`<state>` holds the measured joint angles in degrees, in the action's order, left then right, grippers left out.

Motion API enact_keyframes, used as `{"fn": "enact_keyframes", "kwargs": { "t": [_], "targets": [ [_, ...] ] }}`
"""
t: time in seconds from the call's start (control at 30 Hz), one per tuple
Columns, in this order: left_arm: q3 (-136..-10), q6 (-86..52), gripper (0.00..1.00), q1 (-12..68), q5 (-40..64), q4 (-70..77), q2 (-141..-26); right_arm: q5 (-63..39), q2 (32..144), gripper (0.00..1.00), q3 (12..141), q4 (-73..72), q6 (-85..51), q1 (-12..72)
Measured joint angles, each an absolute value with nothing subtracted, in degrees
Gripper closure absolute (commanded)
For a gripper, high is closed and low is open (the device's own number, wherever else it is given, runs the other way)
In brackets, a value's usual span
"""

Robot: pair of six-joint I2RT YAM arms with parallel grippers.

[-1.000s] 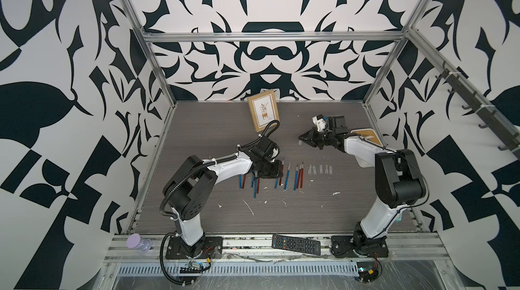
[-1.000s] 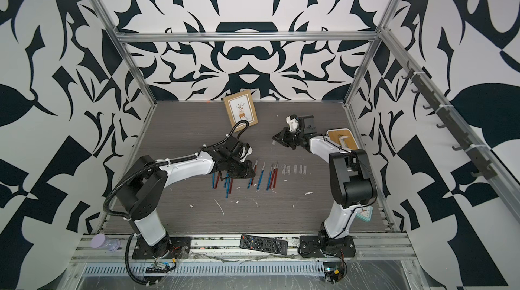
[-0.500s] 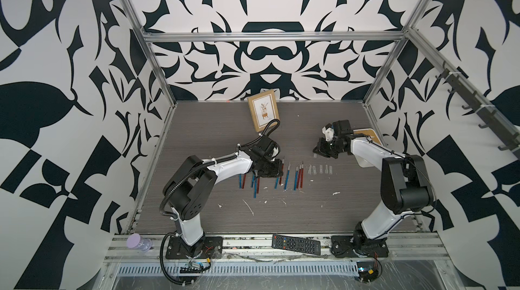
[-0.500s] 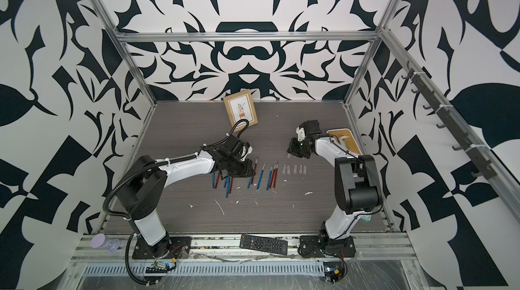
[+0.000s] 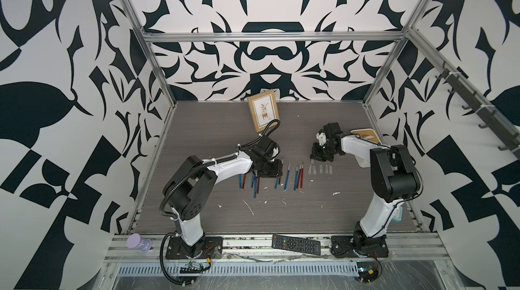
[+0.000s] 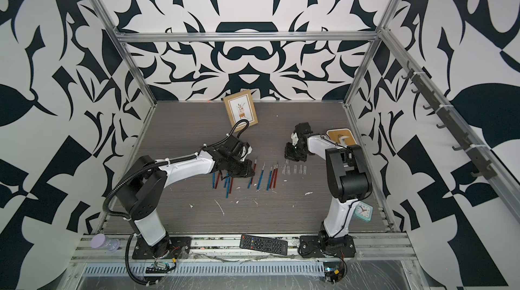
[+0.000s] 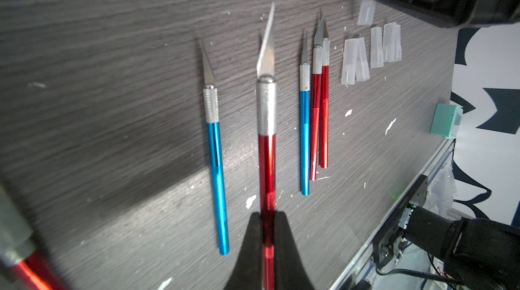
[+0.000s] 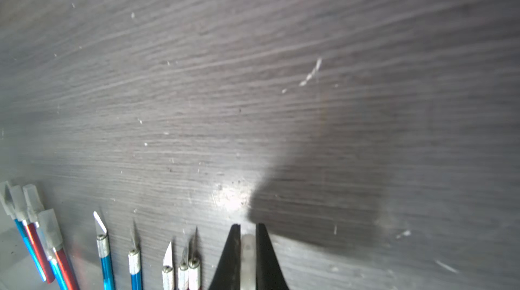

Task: Remove protective caps from carving knives
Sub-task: Place the protective sleeve at the center of the board.

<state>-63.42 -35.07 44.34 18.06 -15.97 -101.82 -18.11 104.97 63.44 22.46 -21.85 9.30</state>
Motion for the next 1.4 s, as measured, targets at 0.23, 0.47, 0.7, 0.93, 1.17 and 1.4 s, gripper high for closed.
{"fn": "enact_keyframes", "kwargs": {
  "t": [0.23, 0.47, 0.7, 0.93, 1.17, 1.4],
  "targets": [
    [-63.4, -34.8, 1.00, 44.3, 17.7, -16.3, -101.8, -16.4, 105.8, 0.86, 64.6, 23.0, -21.8, 9.5],
    [-63.4, -34.5, 1.00, 44.3, 17.3, -17.0, -101.8, -15.4, 106.4, 0.83, 64.9, 23.2, -21.8, 9.7],
    [-63.4, -34.5, 1.00, 44.3, 16.7, -17.0, -101.8, -14.9, 106.7, 0.82, 65.5, 23.3, -21.8, 9.9],
    [-63.4, -34.5, 1.00, 44.3, 15.9, -17.0, -101.8, -14.5, 106.5, 0.75, 65.5, 23.4, -21.5, 9.9],
    [-63.4, -34.5, 1.00, 44.3, 14.3, -17.3, -101.7, -13.7, 104.2, 0.55, 65.5, 24.2, -21.1, 9.9],
    [-63.5, -34.5, 1.00, 44.3, 12.6, -19.1, -101.7, -12.6, 98.7, 0.22, 65.4, 24.8, -20.4, 9.9]
  ]
}}
